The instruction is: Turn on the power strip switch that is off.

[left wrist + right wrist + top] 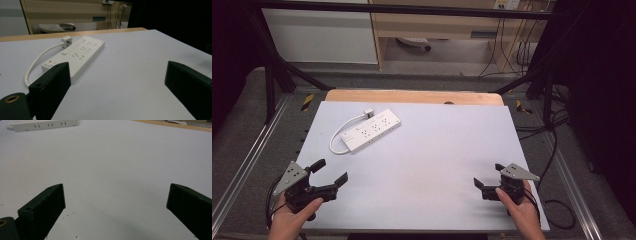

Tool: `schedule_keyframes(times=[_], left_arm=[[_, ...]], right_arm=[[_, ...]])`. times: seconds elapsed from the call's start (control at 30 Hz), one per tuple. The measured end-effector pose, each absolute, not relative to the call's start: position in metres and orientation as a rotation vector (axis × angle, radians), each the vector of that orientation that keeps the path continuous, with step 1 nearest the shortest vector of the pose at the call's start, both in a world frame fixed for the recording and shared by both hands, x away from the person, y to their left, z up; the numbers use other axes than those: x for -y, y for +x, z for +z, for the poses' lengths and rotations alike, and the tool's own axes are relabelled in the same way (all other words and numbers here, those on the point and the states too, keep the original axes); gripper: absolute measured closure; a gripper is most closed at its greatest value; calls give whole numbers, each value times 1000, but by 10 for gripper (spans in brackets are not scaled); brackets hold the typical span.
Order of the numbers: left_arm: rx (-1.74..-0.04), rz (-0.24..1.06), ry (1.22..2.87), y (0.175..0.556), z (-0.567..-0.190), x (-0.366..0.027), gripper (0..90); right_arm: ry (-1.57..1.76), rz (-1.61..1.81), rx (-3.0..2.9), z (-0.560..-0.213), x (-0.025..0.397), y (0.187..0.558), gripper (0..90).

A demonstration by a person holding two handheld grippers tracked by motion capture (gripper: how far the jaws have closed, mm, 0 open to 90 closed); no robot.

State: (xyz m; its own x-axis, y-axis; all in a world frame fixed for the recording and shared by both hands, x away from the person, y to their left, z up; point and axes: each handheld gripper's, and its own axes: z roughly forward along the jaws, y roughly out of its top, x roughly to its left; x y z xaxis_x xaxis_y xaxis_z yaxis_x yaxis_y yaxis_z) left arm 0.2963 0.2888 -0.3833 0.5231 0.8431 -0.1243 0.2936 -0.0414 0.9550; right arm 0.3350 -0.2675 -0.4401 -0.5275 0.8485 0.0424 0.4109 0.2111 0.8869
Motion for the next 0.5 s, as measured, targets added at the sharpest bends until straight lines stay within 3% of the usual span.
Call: schedule_keyframes(times=[0.5], left_arm=[[-1006,607,1600,304,-371,-285,134]], right_arm=[[1161,1266,-2038,-440,267,335,24]])
